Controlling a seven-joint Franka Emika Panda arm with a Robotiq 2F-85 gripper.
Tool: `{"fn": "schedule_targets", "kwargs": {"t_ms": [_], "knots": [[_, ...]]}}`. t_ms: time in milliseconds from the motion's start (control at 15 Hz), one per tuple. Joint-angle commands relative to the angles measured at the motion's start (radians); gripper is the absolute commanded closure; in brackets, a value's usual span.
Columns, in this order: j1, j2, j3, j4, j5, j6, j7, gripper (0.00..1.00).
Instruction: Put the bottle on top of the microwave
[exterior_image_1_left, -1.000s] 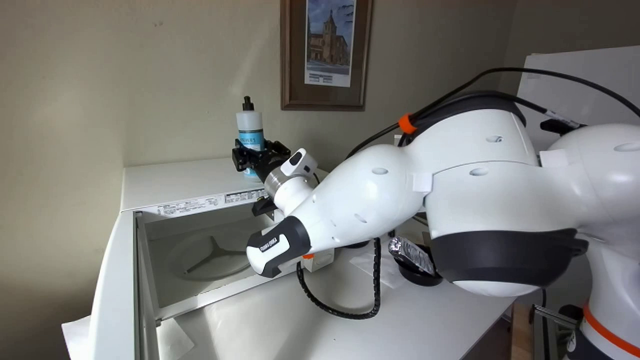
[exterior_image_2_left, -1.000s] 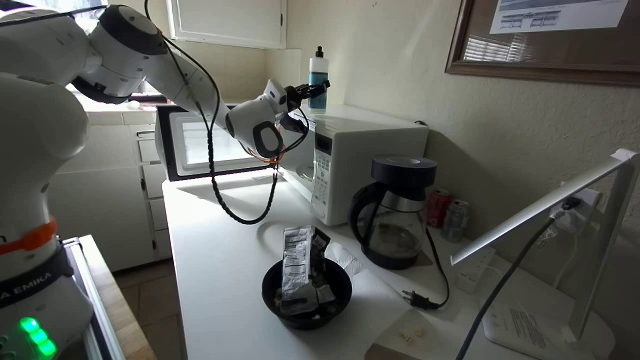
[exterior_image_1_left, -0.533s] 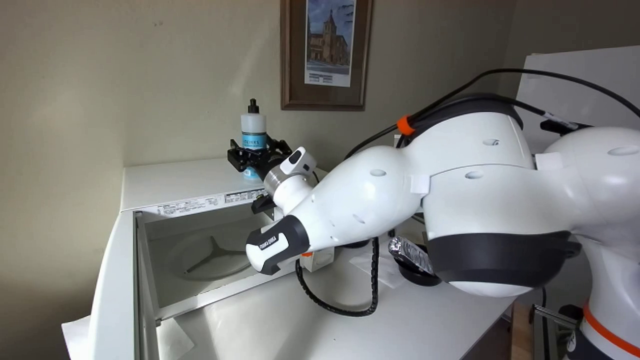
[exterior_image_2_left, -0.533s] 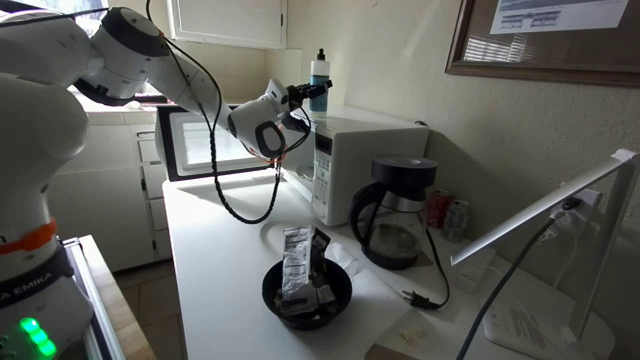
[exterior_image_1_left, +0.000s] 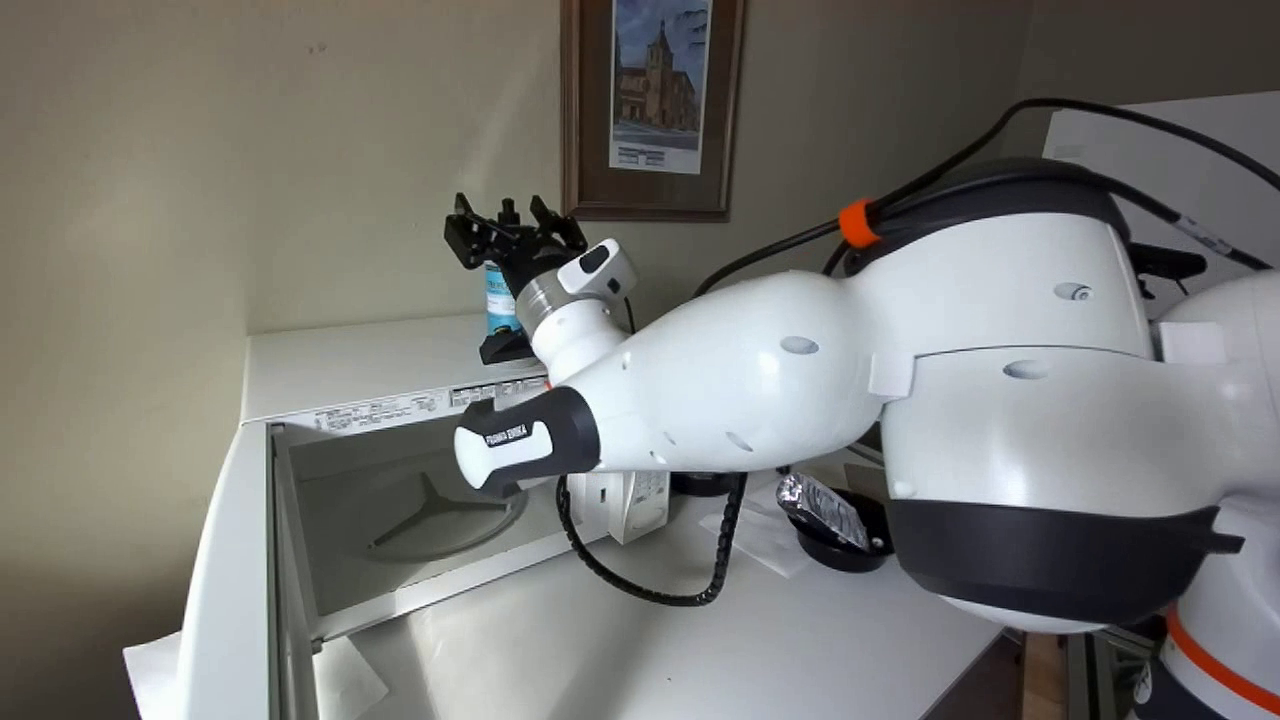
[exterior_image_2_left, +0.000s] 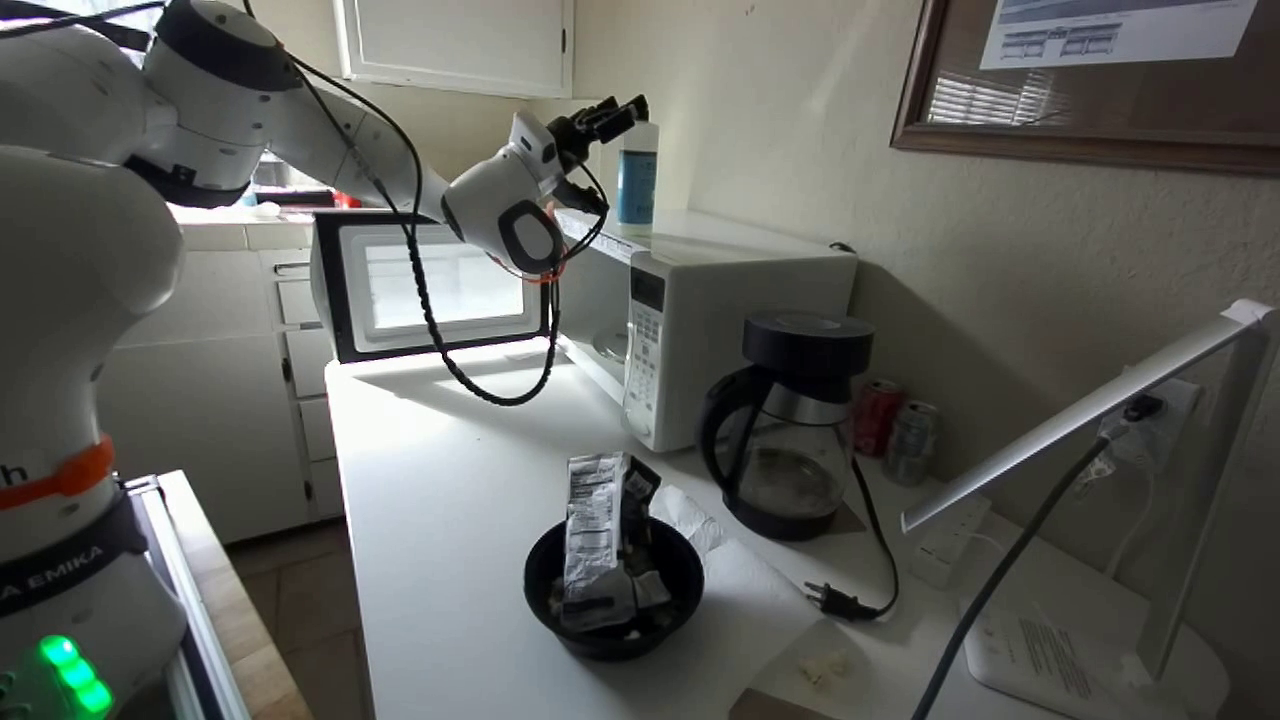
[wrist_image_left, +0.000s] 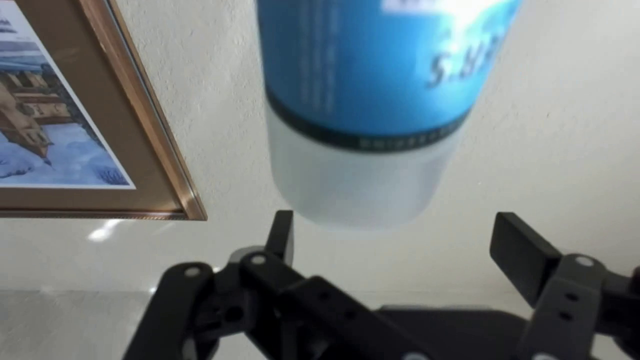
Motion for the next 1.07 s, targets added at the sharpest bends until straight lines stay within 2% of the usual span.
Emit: {"fn": "schedule_targets", "kwargs": {"t_ms": [0, 267, 400, 533, 667, 733, 867, 933, 1000], "knots": [[0.1, 0.024, -0.073, -0.048, 0.153, 0.01, -0.042, 0.0], [0.214, -0.01, -0.13, -0.126, 0.293, 0.01, -0.163, 0.0], [0.277, -0.031, -0.179, -0.178, 0.286, 0.009, -0.16, 0.0], [0.347, -0.11, -0.191, -0.262, 0.138, 0.009, -0.104, 0.0], [0.423, -0.194, -0.223, -0.351, -0.011, 0.011, -0.133, 0.0], [0.487, -0.184, -0.295, -0.415, -0.081, -0.041, -0.078, 0.0], [0.588, -0.258, -0.387, -0.503, -0.215, -0.055, -0.109, 0.0], [0.615, -0.369, -0.384, -0.52, -0.294, 0.009, -0.192, 0.0], [0.67, -0.406, -0.442, -0.554, -0.355, 0.005, -0.241, 0.0]]}}
